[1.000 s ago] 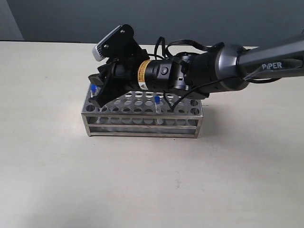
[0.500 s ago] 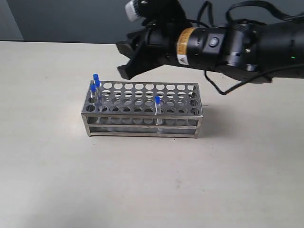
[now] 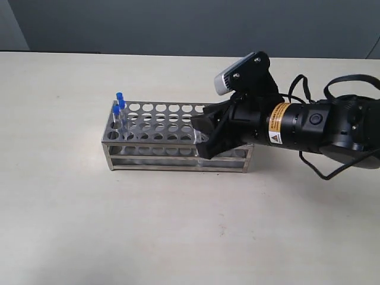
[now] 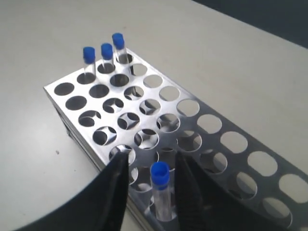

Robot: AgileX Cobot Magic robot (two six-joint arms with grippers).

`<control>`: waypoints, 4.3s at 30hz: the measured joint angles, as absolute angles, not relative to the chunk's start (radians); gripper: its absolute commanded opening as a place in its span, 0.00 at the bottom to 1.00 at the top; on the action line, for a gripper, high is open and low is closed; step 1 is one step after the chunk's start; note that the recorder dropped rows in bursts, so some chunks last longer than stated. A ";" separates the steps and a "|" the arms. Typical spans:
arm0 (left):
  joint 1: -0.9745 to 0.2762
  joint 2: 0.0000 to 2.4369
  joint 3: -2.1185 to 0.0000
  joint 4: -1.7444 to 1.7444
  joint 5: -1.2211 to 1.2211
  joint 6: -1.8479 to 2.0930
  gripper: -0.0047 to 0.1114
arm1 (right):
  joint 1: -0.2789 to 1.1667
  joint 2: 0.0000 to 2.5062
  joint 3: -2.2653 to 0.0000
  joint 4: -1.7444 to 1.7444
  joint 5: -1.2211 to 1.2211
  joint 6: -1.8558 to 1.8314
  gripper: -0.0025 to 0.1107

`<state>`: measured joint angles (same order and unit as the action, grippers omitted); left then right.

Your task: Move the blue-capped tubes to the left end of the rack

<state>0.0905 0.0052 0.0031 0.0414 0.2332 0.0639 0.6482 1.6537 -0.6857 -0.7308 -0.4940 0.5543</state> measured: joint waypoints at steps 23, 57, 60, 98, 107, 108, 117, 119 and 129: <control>0.091 0.005 0.003 0.041 0.233 0.064 0.05 | 0.646 1.828 -0.686 -0.514 -0.647 0.350 0.15; 0.091 0.005 0.003 0.041 0.233 0.064 0.05 | 0.874 1.917 -1.101 -0.601 -0.635 0.322 0.01; 0.091 0.005 0.003 0.041 0.233 0.064 0.05 | 0.884 1.947 -1.107 -0.602 -0.632 0.329 0.01; 0.091 0.005 0.003 0.041 0.233 0.064 0.05 | 0.748 1.677 -1.108 -0.508 -0.317 0.321 0.02; 0.091 0.005 0.003 0.041 0.233 0.064 0.05 | 0.484 1.152 -0.809 -0.503 -0.138 0.312 0.02; 0.091 0.005 0.003 0.041 0.233 0.064 0.05 | 0.467 1.087 -0.751 -0.494 -0.136 0.312 0.02; 0.091 0.005 0.003 0.041 0.233 0.064 0.05 | 0.433 0.606 -0.419 -0.365 -0.025 0.312 0.02; 0.091 0.005 0.003 0.041 0.233 0.064 0.05 | 0.433 0.532 -0.402 -0.356 0.007 0.312 0.02; 0.091 0.005 0.003 0.041 0.233 0.064 0.05 | 0.433 0.370 -0.397 -0.345 0.033 0.312 0.02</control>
<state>0.0905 0.0052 0.0031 0.0414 0.2332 0.0639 0.4332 0.3696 -0.3972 -0.3446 0.0334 0.3117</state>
